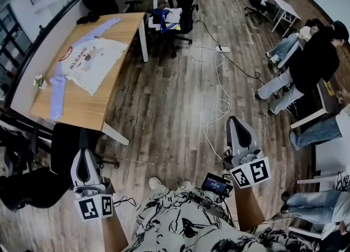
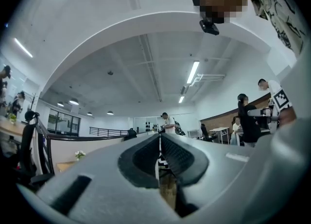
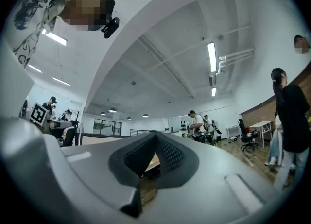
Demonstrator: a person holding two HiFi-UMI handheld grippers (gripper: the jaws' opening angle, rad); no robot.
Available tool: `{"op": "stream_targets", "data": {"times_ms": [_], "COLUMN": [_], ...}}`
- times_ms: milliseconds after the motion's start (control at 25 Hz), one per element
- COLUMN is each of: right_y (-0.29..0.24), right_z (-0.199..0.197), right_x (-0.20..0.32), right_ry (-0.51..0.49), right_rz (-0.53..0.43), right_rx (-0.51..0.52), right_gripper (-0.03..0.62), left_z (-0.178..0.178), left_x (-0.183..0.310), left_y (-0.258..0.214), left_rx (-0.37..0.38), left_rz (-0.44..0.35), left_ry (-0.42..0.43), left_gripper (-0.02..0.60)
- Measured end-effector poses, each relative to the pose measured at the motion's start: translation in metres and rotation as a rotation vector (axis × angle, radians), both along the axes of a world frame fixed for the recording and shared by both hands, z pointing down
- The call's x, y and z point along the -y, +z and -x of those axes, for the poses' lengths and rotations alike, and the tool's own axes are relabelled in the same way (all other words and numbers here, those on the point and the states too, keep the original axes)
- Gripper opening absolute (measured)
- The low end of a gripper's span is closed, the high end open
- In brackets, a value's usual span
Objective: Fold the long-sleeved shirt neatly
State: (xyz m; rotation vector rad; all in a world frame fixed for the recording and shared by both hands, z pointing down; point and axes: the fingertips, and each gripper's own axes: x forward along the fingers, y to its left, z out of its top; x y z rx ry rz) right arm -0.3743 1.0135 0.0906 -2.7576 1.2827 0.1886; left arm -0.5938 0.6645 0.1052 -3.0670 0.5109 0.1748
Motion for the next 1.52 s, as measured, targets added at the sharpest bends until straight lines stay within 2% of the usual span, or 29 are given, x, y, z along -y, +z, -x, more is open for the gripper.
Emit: {"op": "stream_targets", "data": {"times_ms": [40, 120, 160, 240, 320, 360, 400, 440, 880, 1120, 1320, 1520], "right_y": [0.0, 0.0, -0.001, -0.001, -0.001, -0.001, 0.0, 0.0, 0.005, 0.017, 0.038, 0.047], "right_z": [0.0, 0.001, 0.001, 0.0, -0.004, -0.007, -0.008, -0.009, -0.013, -0.034, -0.095, -0.204], "right_x": [0.001, 0.004, 0.005, 0.007, 0.008, 0.009, 0.011, 0.013, 0.041, 0.052, 0.076, 0.111], "right_ry": [-0.002, -0.01, -0.014, -0.019, -0.016, -0.011, -0.005, -0.001, 0.079, 0.118, 0.106, 0.067], "right_rz": [0.001, -0.004, -0.009, -0.022, -0.029, -0.026, -0.019, -0.012, 0.003, 0.01, 0.002, -0.016], "right_rx": [0.0, 0.002, 0.004, 0.009, 0.013, 0.012, 0.009, 0.005, 0.001, 0.029, 0.054, 0.049], "right_gripper": [-0.003, 0.062, 0.094, 0.181, 0.322, 0.381, 0.404, 0.411, 0.414, 0.414, 0.414, 0.416], "left_z": [0.001, 0.003, 0.003, 0.005, 0.006, 0.006, 0.006, 0.006, -0.015, -0.047, -0.108, -0.194], "left_x": [0.001, 0.005, 0.007, 0.012, 0.018, 0.023, 0.029, 0.034, 0.082, 0.106, 0.125, 0.151], "left_y": [0.0, 0.0, 0.001, 0.001, 0.0, -0.001, -0.001, 0.001, 0.02, 0.037, 0.051, 0.06], "left_rx": [0.001, -0.001, -0.004, -0.014, -0.026, -0.031, -0.034, -0.034, 0.017, 0.065, 0.081, 0.113], "left_rz": [-0.006, 0.0, 0.006, 0.008, -0.003, -0.004, 0.001, 0.009, 0.015, 0.025, 0.027, 0.007], "left_ry": [-0.008, -0.018, -0.023, -0.039, -0.07, -0.09, -0.104, -0.109, -0.041, -0.014, -0.018, -0.069], "left_gripper": [0.033, 0.129, 0.156, 0.204, 0.302, 0.372, 0.429, 0.447, 0.462, 0.469, 0.471, 0.477]}}
